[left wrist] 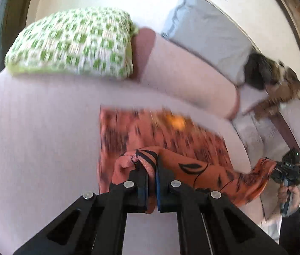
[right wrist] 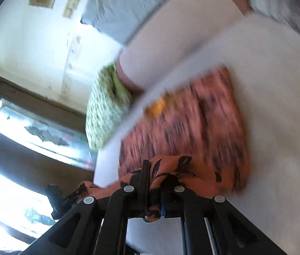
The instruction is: Fold small clothes
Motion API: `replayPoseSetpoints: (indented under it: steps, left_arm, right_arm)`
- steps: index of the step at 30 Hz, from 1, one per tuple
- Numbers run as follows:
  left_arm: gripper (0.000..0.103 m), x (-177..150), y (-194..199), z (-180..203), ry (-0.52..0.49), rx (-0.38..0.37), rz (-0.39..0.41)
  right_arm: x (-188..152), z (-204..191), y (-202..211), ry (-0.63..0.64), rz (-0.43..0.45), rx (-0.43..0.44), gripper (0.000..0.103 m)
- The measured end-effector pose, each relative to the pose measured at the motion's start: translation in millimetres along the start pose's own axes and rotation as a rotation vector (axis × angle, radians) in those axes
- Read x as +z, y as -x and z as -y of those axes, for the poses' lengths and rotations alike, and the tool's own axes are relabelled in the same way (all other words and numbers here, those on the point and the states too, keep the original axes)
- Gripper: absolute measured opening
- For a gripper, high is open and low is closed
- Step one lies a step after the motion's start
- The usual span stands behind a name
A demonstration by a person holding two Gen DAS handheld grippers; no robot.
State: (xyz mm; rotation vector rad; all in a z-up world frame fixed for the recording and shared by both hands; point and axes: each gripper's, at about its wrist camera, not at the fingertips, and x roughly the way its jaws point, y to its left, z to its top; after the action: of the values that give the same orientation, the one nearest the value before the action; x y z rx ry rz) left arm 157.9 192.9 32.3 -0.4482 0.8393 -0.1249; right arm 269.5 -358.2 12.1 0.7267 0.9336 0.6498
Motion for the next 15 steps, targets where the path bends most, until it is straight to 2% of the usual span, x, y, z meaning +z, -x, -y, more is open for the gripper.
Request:
replayPoseSetpoints:
  steps: [1, 3, 4, 5, 6, 7, 8, 9, 10, 12, 13, 14, 15]
  left_arm:
    - [0.007, 18.0, -21.3, -2.0, -0.002, 0.016, -0.005]
    - [0.016, 43.1, -77.0, -18.4, 0.036, 0.056, -0.058]
    - [0.037, 48.1, -101.4, -25.9, 0.035, 0.082, -0.071]
    - [0.059, 51.0, -126.3, -37.0, 0.052, 0.127, -0.083]
    - [0.063, 51.3, -146.4, -52.6, 0.075, 0.220, -0.087]
    - [0.063, 48.0, -159.2, -65.3, 0.085, 0.320, -0.099]
    - [0.063, 42.1, -159.5, -74.1, 0.113, 0.325, -0.094]
    - [0.063, 36.2, -152.7, -78.0, 0.131, 0.276, -0.064]
    - [0.065, 28.3, -142.4, -79.1, 0.123, 0.244, -0.042]
    - [0.066, 13.7, -122.7, -74.5, 0.050, 0.248, -0.027]
    - [0.071, 6.0, -113.0, -71.6, 0.021, 0.245, -0.024]
    - [0.079, -1.1, -106.5, -69.6, 0.009, 0.232, -0.032]
    - [0.080, -8.7, -101.6, -67.5, 0.004, 0.209, -0.047]
  right_arm:
    - [25.0, 1.8, -16.6, 0.011, 0.014, -0.013, 0.008]
    - [60.1, 19.7, -48.3, -0.051, 0.029, -0.016, 0.011]
    - [75.7, 35.2, -72.2, -0.071, 0.027, -0.047, 0.017]
    - [84.1, 51.8, -94.0, -0.077, 0.032, -0.108, 0.038]
    - [85.5, 63.1, -105.1, -0.091, 0.046, -0.161, 0.059]
    - [81.1, 76.7, -114.1, -0.118, 0.079, -0.253, 0.082]
    - [74.2, 82.7, -116.1, -0.127, 0.103, -0.285, 0.082]
    - [64.9, 85.4, -115.4, -0.125, 0.113, -0.276, 0.082]
    - [53.0, 82.4, -114.0, -0.083, 0.099, -0.286, 0.082]
    - [34.9, 71.0, -110.0, 0.054, 0.074, -0.372, 0.082]
    - [23.5, 65.1, -106.3, 0.138, 0.052, -0.420, 0.082]
    - [20.5, 64.1, -106.7, 0.167, 0.039, -0.442, 0.082]
    - [15.6, 63.9, -107.0, 0.205, 0.013, -0.490, 0.082]
